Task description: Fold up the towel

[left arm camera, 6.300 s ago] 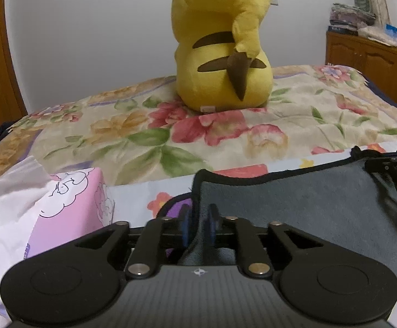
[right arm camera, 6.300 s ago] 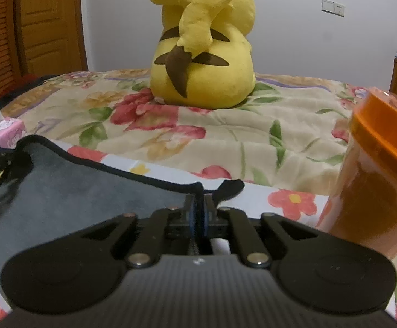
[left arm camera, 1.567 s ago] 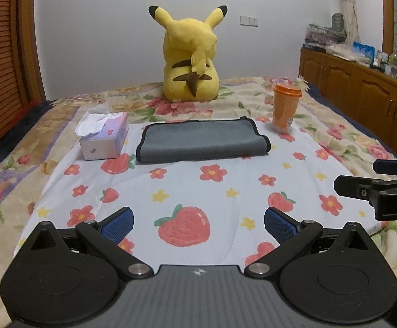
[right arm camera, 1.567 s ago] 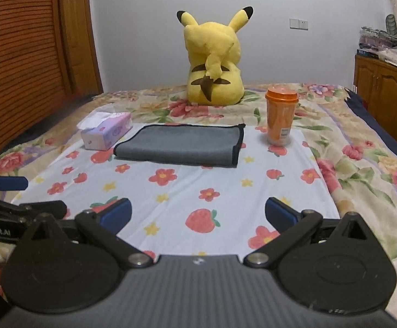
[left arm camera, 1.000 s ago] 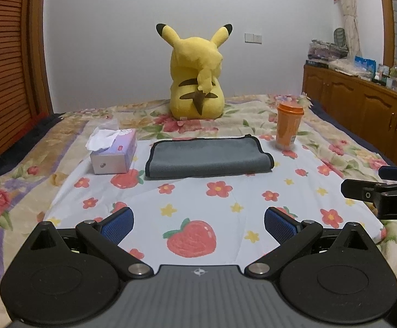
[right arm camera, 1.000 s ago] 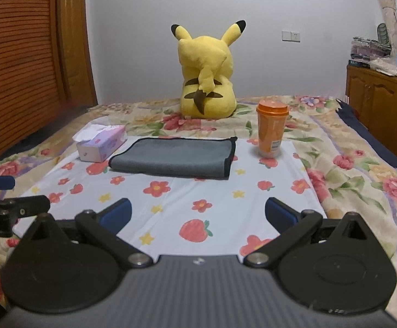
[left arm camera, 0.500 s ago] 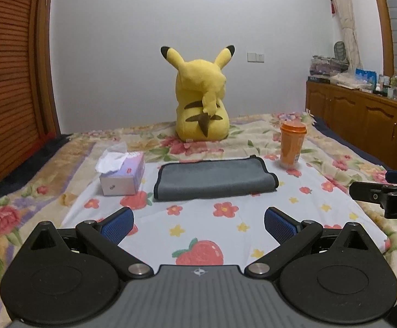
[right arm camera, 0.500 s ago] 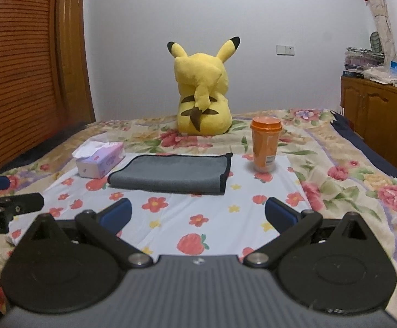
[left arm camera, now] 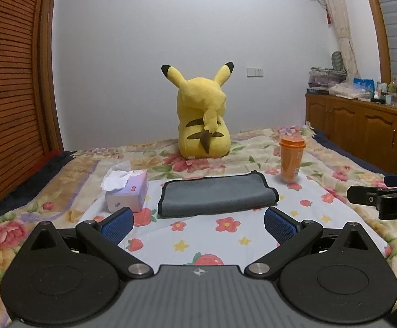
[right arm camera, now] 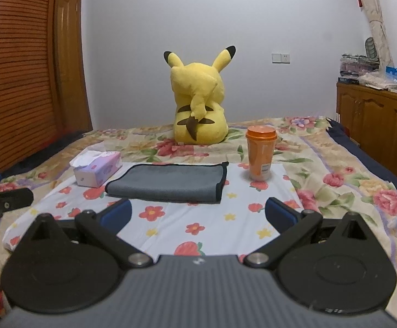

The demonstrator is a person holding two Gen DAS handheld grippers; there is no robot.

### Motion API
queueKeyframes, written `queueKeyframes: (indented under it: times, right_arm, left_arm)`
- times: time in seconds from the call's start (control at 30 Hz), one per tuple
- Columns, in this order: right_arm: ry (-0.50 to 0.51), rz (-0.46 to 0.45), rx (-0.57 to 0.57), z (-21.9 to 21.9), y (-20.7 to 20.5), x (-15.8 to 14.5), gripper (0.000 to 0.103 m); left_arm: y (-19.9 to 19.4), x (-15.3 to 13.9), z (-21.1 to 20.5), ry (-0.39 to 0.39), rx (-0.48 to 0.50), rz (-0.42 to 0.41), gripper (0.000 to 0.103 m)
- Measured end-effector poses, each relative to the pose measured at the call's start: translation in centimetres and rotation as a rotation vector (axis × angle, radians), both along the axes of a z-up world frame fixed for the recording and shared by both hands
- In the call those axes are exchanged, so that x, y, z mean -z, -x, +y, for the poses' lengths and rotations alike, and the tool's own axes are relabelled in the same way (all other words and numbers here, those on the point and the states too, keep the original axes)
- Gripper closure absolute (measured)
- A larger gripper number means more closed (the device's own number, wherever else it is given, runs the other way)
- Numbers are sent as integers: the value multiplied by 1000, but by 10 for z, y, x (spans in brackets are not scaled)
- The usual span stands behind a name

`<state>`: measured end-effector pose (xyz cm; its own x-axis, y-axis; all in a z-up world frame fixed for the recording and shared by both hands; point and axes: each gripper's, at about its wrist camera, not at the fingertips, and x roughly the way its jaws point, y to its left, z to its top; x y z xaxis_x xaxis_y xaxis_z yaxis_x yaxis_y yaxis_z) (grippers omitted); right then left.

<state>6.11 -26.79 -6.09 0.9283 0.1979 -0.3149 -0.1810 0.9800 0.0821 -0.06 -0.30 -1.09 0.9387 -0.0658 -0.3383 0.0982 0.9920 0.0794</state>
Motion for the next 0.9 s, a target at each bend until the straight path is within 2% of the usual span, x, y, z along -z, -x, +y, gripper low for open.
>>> queueKeyframes:
  times: [0.43, 0.9]
  right_arm:
    - [2, -58, 34, -3, 7, -5, 0]
    - [-1, -61, 40, -4, 6, -5, 0]
  left_arm:
    - [3, -4, 3, 13, -19, -22, 0]
    - [3, -4, 4, 10, -18, -20, 0]
